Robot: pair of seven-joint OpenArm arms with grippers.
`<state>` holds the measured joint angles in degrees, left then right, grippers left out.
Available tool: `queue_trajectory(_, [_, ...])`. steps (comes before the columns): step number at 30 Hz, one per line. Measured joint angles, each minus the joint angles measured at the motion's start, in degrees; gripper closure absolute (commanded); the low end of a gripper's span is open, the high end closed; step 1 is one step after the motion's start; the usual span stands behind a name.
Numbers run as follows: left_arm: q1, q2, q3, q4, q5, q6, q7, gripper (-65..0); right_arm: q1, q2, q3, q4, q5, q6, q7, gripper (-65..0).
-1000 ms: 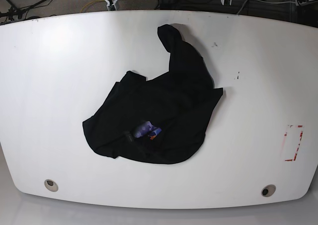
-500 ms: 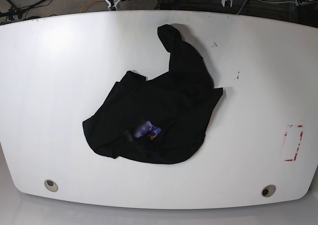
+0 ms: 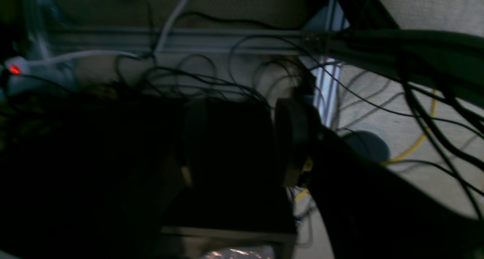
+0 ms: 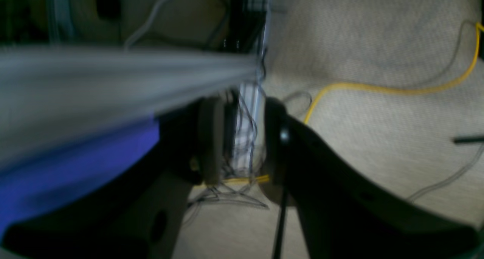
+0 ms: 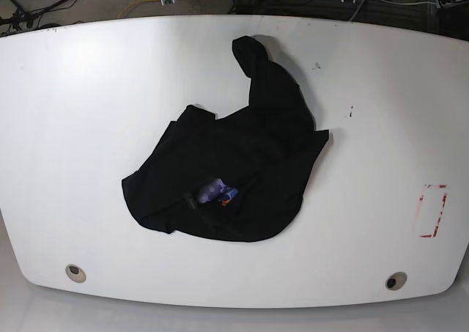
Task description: Fold the T-shirt properly
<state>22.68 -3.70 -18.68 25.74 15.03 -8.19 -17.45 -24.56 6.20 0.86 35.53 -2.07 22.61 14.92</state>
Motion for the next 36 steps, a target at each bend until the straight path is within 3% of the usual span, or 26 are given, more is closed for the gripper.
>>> queue_trajectory(10, [14.03, 1.01, 0.02, 18.88, -0.17, 0.04, 0.11, -25.8, -15.32, -0.02, 0.17, 26.60, 0.26, -3.08, -6.54, -17.3])
queue_trajectory(15, [21.49, 1.60, 0.37, 29.20, -0.57, -0.59, 0.24, -25.8, -22.47, -1.60, 3.85, 36.46, 0.20, -3.67, -8.17, -17.3])
queue_trajectory(22, [29.46, 0.39, 0.42, 41.68, -10.75, -0.26, -0.20, -25.8, -31.17, -3.82, 6.75, 48.59, 0.22, -3.19, -8.00, -17.3])
queue_trajectory(36, [41.64, -3.82, 1.70, 60.28, -23.37, -0.28, 0.48, -25.8, -44.09, -5.88, 6.95, 70.29, 0.02, -3.39, -8.79, -17.3])
